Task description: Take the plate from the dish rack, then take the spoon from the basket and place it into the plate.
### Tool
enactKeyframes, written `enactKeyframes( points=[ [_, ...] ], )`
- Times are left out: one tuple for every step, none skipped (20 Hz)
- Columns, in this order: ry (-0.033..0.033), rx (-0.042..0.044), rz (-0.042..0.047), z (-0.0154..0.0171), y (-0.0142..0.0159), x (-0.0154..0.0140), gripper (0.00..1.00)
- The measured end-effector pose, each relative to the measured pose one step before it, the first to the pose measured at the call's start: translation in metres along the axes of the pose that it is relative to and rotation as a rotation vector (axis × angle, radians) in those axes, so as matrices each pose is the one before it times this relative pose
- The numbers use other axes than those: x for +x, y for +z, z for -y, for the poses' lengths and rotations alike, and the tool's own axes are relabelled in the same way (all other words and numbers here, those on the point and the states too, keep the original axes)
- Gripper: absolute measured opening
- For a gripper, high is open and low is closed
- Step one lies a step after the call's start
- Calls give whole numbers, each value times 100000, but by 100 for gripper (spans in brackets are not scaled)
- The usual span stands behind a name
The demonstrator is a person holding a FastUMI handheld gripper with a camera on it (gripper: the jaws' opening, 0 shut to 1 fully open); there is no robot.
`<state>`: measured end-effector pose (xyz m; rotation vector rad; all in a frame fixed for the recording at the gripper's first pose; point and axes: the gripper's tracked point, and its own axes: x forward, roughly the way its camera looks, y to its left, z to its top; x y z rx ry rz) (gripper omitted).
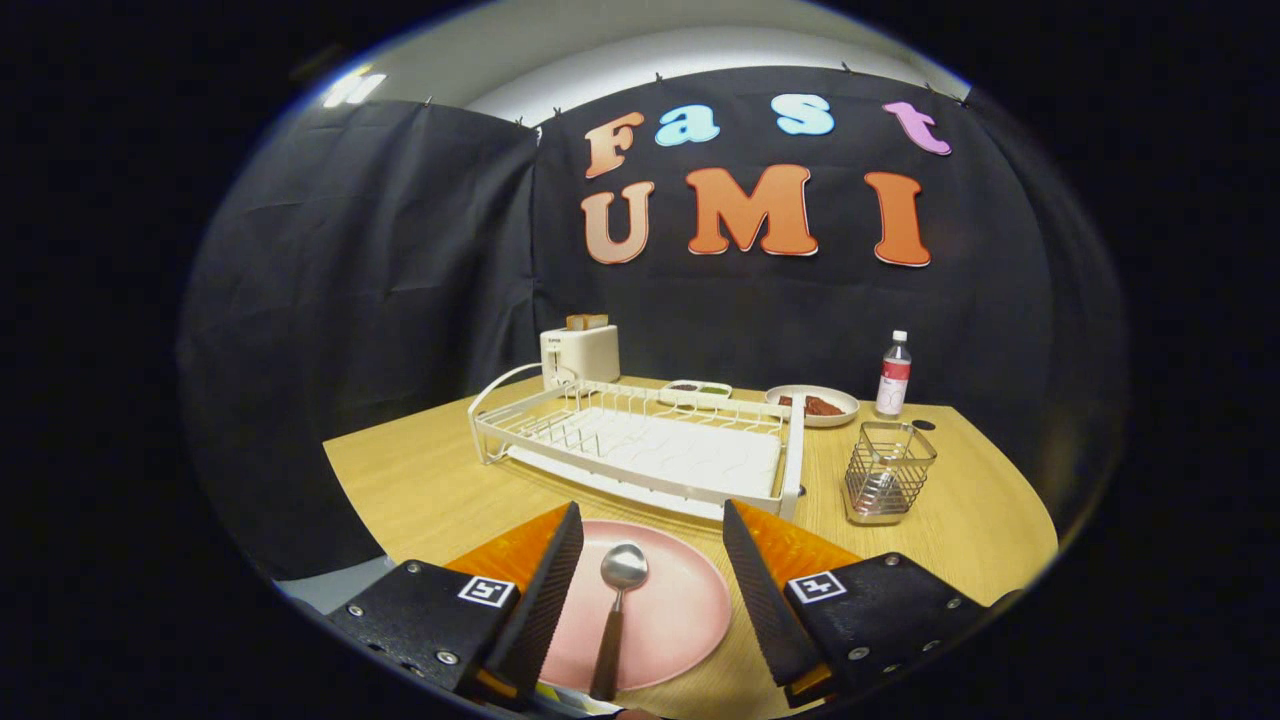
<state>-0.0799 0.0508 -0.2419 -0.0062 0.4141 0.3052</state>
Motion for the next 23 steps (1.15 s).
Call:
enactKeyframes(
  points=[
    [-1867,-731,1818,3,918,-131,85],
    [-1762,-538,2865,-35,1079,-67,85],
    [-2244,686,2500,541,795,343,86],
    [-1477,1881,1761,-134,700,-124,86],
    [-843,2263,1117,-360,742,-137,87],
    [-709,1390,1360,-191,797,-279,87],
    [-1383,385,2137,51,1002,-217,87],
    [-2246,-457,1996,418,1031,-344,87],
    [-2128,-726,2231,308,1034,-185,87],
    [-1929,-705,1926,243,886,-287,87],
    [-107,-1015,1943,76,833,-340,87],
    [790,-965,1776,-174,925,-132,87],
    [-324,-417,688,218,587,-198,87],
    [-1338,-217,1,575,284,-265,87],
    [-1946,-327,467,543,377,-158,87],
    [-1474,-987,1831,359,598,-111,87],
    [-294,-1158,3939,51,687,189,87],
    [-265,-993,2251,-147,82,221,87],
    [-1584,-683,458,222,-593,-290,87],
    [-2447,386,800,322,-627,-48,87],
    [-1472,809,1054,94,-239,-58,87],
    [-183,57,949,-146,164,-9,87],
    [-1288,-59,1062,278,178,-123,87]
  ],
)
